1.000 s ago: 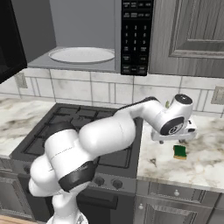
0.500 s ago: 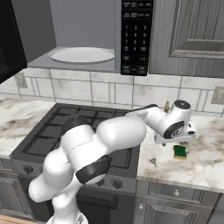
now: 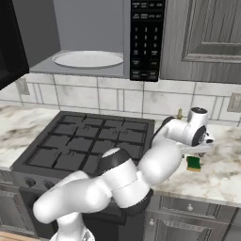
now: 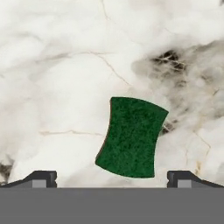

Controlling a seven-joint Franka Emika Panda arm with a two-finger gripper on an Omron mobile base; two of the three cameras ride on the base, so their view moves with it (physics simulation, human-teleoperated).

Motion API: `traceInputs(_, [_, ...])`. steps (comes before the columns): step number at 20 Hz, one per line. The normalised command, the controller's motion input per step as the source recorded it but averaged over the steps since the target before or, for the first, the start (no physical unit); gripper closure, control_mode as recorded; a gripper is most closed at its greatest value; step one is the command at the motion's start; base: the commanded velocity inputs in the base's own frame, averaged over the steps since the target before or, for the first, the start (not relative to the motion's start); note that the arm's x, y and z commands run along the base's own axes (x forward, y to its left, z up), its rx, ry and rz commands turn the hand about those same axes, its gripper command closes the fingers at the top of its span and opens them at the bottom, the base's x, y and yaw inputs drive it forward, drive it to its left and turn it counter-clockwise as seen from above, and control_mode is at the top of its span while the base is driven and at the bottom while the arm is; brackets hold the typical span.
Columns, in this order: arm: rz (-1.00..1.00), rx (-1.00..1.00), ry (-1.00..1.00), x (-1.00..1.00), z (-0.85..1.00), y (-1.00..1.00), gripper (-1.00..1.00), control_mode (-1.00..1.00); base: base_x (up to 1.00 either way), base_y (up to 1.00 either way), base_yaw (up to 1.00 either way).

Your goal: Place the sponge inside the microwave to prepare for sanitizing.

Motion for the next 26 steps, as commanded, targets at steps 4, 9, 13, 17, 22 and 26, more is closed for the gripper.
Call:
traceInputs(4, [0.0,0.03,0.12,0.25,-0.16,-0.28,-1.0,-1.0,0.0,0.0,0.0])
traceInputs(9, [0.0,0.07,0.04,0.19,-0.18,-0.17,-1.0,-1.0,0.0,0.0,0.0])
traceInputs(13, [0.0,0.07,0.01,0.14,-0.29,-0.14,-1.0,-1.0,0.0,0.0,0.0])
traceInputs(17, [0.0,0.02,0.0,0.2,-0.35,-0.02,-1.0,-1.0,0.0,0.0,0.0])
traceInputs(22, [0.0,0.0,0.0,0.1,-0.3,0.0,-1.0,-1.0,0.0,0.0,0.0])
traceInputs(26, [0.0,0.0,0.0,0.0,-0.14,-0.01,-1.0,-1.0,0.0,0.0,0.0])
